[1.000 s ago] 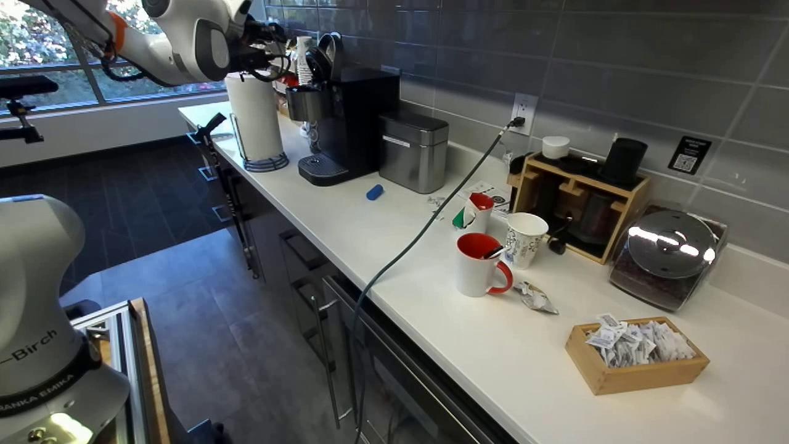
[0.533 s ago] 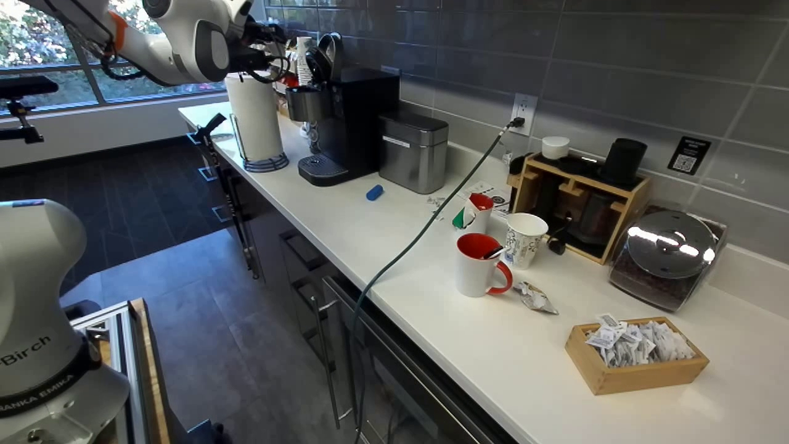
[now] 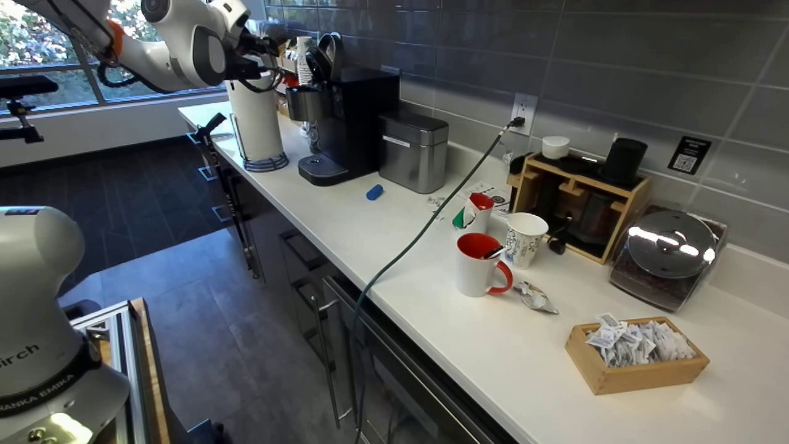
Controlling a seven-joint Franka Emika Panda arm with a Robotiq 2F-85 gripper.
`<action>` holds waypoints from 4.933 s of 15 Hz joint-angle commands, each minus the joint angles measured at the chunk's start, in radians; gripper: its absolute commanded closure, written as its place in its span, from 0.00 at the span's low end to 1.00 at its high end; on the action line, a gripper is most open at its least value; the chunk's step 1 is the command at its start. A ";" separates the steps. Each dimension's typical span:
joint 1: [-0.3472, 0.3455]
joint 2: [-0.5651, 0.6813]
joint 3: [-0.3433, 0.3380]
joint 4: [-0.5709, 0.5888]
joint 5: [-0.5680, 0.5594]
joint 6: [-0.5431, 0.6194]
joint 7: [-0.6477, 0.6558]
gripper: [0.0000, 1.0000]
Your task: Put the blue block upright, then put the coffee pod in the coffeemaker
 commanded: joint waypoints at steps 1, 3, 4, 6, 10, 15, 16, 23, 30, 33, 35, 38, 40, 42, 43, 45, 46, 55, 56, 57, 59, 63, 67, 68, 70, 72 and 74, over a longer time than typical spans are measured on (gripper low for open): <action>-0.268 0.038 0.278 0.033 0.073 -0.066 -0.014 0.71; -0.274 0.053 0.266 0.050 -0.014 -0.068 0.077 0.71; -0.304 0.060 0.290 0.063 -0.029 -0.075 0.091 0.71; -0.372 0.078 0.344 0.095 -0.054 -0.081 0.098 0.71; -0.605 0.146 0.604 0.184 0.044 -0.116 0.002 0.71; -0.964 0.282 0.958 0.375 0.043 -0.236 -0.065 0.71; -1.017 0.306 1.001 0.411 0.054 -0.268 -0.098 0.71; -1.257 0.436 1.299 0.589 0.166 -0.482 -0.313 0.71; -1.294 0.400 1.371 0.551 0.162 -0.560 -0.364 0.71; -1.267 0.324 1.303 0.456 0.133 -0.457 -0.272 0.71; -1.237 0.297 1.278 0.415 0.127 -0.381 -0.230 0.71; -1.217 0.268 1.291 0.355 0.154 -0.327 -0.202 0.71; -1.209 0.253 1.303 0.320 0.169 -0.323 -0.176 0.71; -1.186 0.244 1.282 0.303 0.158 -0.334 -0.139 0.71; -1.125 0.218 1.193 0.288 0.157 -0.336 -0.108 0.71; -1.079 0.184 1.101 0.251 0.091 -0.320 -0.023 0.71; -1.042 0.165 1.041 0.236 0.062 -0.316 0.015 0.71; -0.913 0.187 0.891 0.297 -0.085 -0.330 0.107 0.71; -0.908 0.197 0.892 0.307 -0.085 -0.328 0.100 0.71; -0.902 0.204 0.892 0.313 -0.086 -0.325 0.094 0.71; -0.874 0.204 0.844 0.316 -0.117 -0.343 0.129 0.71; -0.836 0.222 0.760 0.341 -0.174 -0.345 0.147 0.71; -0.845 0.266 0.788 0.394 -0.144 -0.347 0.090 0.71; -0.843 0.275 0.793 0.409 -0.146 -0.352 0.082 0.71; -0.852 0.297 0.824 0.435 -0.135 -0.352 0.056 0.71; -0.857 0.316 0.843 0.457 -0.133 -0.353 0.043 0.71; -0.873 0.341 0.873 0.479 -0.120 -0.351 0.020 0.71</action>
